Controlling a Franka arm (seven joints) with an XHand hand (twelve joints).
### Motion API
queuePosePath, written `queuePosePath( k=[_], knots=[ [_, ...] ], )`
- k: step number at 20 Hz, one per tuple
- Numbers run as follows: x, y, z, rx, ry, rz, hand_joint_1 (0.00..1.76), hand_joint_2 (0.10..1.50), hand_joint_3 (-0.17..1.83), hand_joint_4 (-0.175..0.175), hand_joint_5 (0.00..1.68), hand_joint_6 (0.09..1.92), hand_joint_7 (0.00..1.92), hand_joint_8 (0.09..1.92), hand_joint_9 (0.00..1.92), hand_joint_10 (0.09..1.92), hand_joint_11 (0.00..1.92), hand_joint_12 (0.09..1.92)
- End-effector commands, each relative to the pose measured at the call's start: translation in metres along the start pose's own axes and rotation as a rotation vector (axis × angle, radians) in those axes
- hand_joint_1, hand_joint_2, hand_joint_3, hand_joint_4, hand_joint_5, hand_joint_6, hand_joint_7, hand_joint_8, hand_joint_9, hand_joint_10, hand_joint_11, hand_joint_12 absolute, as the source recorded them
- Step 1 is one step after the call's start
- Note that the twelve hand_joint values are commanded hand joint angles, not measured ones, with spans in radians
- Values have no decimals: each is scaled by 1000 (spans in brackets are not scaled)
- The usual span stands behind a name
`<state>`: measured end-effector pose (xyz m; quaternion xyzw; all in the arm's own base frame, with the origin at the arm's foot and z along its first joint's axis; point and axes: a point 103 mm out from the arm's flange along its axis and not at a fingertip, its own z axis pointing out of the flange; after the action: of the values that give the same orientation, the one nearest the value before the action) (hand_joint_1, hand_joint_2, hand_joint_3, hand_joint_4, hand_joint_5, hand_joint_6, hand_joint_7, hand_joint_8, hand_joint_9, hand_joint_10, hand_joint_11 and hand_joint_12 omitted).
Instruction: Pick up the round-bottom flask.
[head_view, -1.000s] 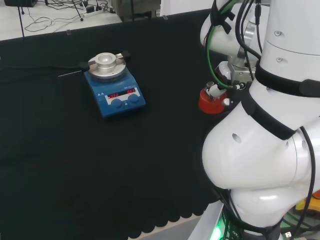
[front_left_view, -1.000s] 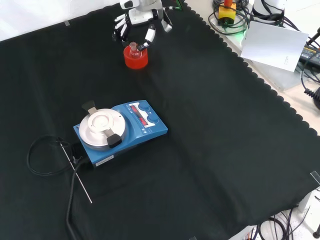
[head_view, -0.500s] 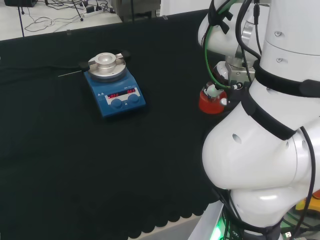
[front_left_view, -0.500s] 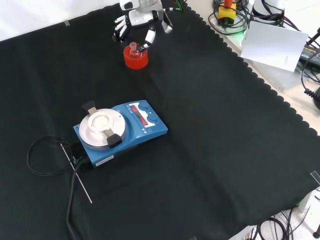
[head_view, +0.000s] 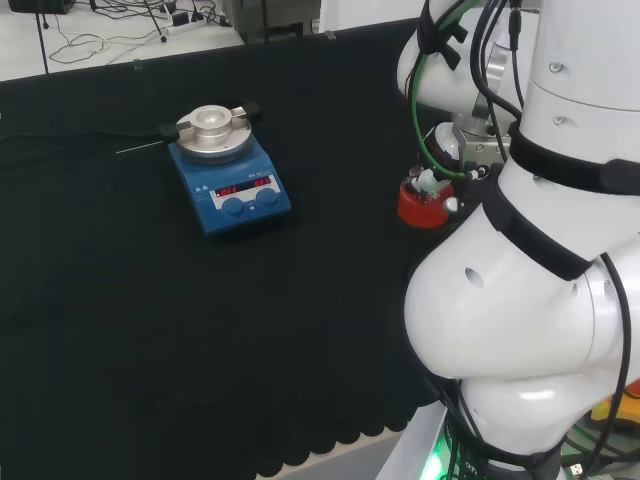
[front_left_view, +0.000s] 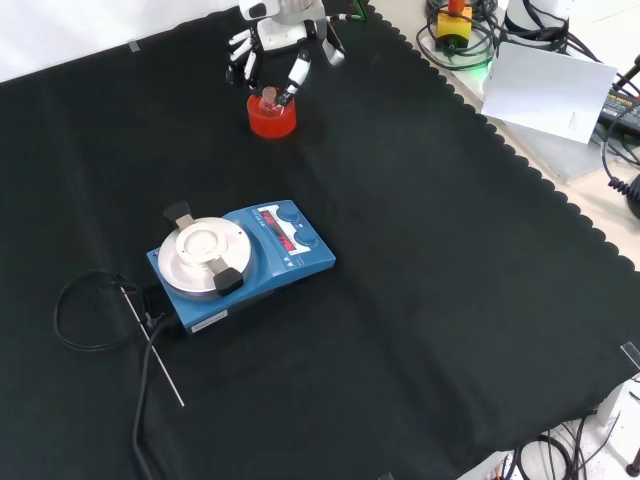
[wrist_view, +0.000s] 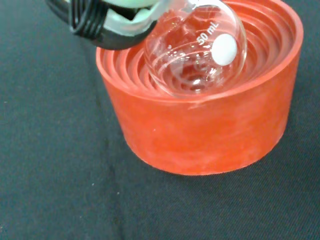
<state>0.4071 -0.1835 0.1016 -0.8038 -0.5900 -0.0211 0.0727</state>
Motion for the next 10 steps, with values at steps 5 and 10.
queuePosePath(
  k=[5, 10],
  knots=[
    [1, -2, -15, -43, 1, 19, 1092, 750, 613, 123, 1121, 920, 484, 690, 690, 581, 272, 1355],
    [4, -5, -31, -48, 38, 21, 1103, 722, 671, 91, 1124, 939, 484, 694, 690, 582, 274, 1355]
  ],
)
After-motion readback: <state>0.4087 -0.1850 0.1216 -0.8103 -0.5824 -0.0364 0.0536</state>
